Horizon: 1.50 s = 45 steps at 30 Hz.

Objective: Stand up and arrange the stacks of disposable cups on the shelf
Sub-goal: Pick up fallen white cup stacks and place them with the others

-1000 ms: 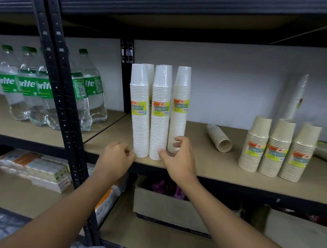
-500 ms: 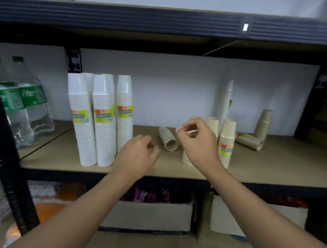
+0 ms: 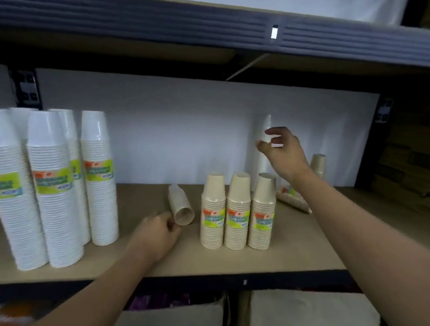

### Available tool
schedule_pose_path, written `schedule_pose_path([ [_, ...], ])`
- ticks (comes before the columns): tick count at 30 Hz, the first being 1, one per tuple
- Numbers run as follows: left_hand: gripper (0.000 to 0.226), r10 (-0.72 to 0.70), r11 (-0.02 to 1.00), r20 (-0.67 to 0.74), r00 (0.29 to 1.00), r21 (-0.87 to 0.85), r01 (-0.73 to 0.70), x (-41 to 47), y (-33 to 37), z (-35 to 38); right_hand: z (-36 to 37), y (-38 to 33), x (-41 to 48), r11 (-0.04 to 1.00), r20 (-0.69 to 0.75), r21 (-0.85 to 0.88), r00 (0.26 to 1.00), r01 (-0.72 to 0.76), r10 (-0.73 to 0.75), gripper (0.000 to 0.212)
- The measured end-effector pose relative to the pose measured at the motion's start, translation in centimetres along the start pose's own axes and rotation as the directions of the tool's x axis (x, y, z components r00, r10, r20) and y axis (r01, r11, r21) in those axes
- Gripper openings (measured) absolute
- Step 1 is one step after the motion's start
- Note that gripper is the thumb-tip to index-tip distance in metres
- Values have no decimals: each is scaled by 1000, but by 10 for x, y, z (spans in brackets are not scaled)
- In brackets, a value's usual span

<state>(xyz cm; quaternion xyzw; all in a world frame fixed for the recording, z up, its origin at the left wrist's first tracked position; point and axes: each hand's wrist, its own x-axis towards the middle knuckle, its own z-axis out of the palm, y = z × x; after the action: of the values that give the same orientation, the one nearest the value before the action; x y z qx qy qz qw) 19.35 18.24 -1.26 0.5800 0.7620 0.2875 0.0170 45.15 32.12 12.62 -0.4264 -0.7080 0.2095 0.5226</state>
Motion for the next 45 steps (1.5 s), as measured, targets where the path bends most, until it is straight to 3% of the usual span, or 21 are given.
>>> schedule_pose_path([
  [8,25,83,996,-11,996,7,-83,26,-20,6,19,65,71,998,137,-39,989,-50,55,50],
  [15,27,88,996,-147,985,23,-86,40,-23,15,38,94,116,1000,151,-11,989,-6,8,52],
  [23,21,26,995,-193,981,-91,-44,55,-18,17,45,105,134,999,149,-35,989,-17,22,63],
  [26,37,45,995,-144,989,-84,-57,58,-15,19,45,105,137,999,143,-35,990,-10,14,67],
  [30,62,119,986,-103,988,-106,-130,64,-10,22,47,106,144,997,112,-78,994,-3,12,55],
  [36,50,70,992,-67,995,-98,-76,71,-12,24,48,111,148,989,43,-144,999,24,-18,49],
  [39,37,29,998,-138,990,-49,-36,73,-14,27,47,114,150,979,51,-203,999,30,-20,51],
  [41,36,-21,1000,-176,984,-15,18,75,-16,28,47,115,151,972,55,-233,998,35,-23,51],
  [45,38,-30,997,-123,992,60,38,82,-25,33,53,117,155,972,78,-230,996,52,-35,50],
])
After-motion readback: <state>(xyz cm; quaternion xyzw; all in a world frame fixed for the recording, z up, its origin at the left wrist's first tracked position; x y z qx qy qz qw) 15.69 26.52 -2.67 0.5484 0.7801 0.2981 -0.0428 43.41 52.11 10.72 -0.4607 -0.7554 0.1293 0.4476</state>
